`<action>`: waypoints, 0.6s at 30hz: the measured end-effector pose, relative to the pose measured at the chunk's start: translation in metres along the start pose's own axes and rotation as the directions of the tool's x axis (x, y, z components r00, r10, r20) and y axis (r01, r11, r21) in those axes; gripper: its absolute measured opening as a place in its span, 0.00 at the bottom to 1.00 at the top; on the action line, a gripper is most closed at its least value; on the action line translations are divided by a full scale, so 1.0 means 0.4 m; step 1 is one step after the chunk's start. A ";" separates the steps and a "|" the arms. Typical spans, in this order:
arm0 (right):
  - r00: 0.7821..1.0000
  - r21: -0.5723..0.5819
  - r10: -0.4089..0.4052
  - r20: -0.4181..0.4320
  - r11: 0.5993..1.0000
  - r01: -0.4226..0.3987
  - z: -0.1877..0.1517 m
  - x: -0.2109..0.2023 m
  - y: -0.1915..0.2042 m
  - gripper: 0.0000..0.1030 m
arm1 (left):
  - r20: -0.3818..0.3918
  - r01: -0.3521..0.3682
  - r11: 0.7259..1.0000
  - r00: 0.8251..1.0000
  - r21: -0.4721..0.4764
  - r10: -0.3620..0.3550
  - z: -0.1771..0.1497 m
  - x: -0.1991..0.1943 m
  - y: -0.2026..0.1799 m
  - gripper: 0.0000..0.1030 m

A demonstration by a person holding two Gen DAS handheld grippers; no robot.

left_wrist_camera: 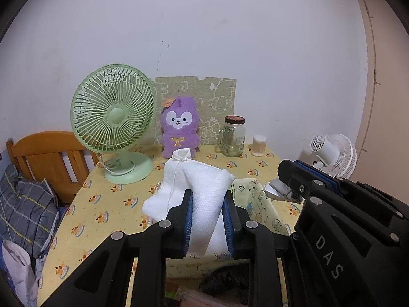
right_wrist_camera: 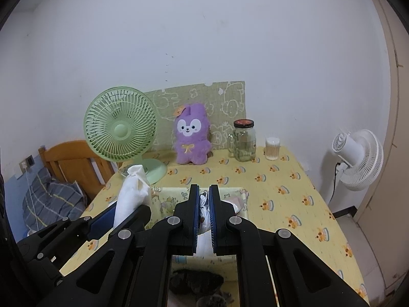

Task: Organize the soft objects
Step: 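Lift the white towel with the left tool and carry it over the box, then lower the towel into the box and open the left tool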

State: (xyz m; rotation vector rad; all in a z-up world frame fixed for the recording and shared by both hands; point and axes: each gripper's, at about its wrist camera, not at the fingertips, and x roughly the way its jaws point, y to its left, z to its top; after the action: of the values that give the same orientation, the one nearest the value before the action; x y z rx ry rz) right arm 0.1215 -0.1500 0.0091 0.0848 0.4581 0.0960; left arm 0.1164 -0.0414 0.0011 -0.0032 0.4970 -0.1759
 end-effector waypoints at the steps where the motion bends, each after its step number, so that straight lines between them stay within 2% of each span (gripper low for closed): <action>1: 1.000 -0.001 0.000 -0.001 1.000 0.000 0.001 0.007 0.000 0.10 | -0.003 0.001 1.000 1.000 -0.002 -0.001 0.002 0.008 0.003 0.20; 10: 1.000 0.003 -0.002 -0.006 1.000 0.002 0.013 0.091 -0.014 0.10 | -0.038 -0.005 1.000 0.999 -0.007 0.004 0.016 0.096 0.015 0.21; 15: 0.999 -0.002 -0.007 -0.041 1.000 0.007 0.010 0.155 -0.020 0.10 | -0.090 -0.009 1.000 0.996 -0.027 0.006 0.010 0.160 0.024 0.21; 18: 0.996 -0.013 -0.009 -0.084 1.000 0.008 0.002 0.203 -0.024 0.10 | -0.114 -0.006 1.000 0.994 -0.022 0.003 -0.001 0.189 0.029 0.26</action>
State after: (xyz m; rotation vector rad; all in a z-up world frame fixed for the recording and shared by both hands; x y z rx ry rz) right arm 0.1952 -0.1503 -0.0266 0.0669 0.5415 0.0941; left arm 0.1837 -0.0426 -0.0357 -0.0137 0.6126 -0.1668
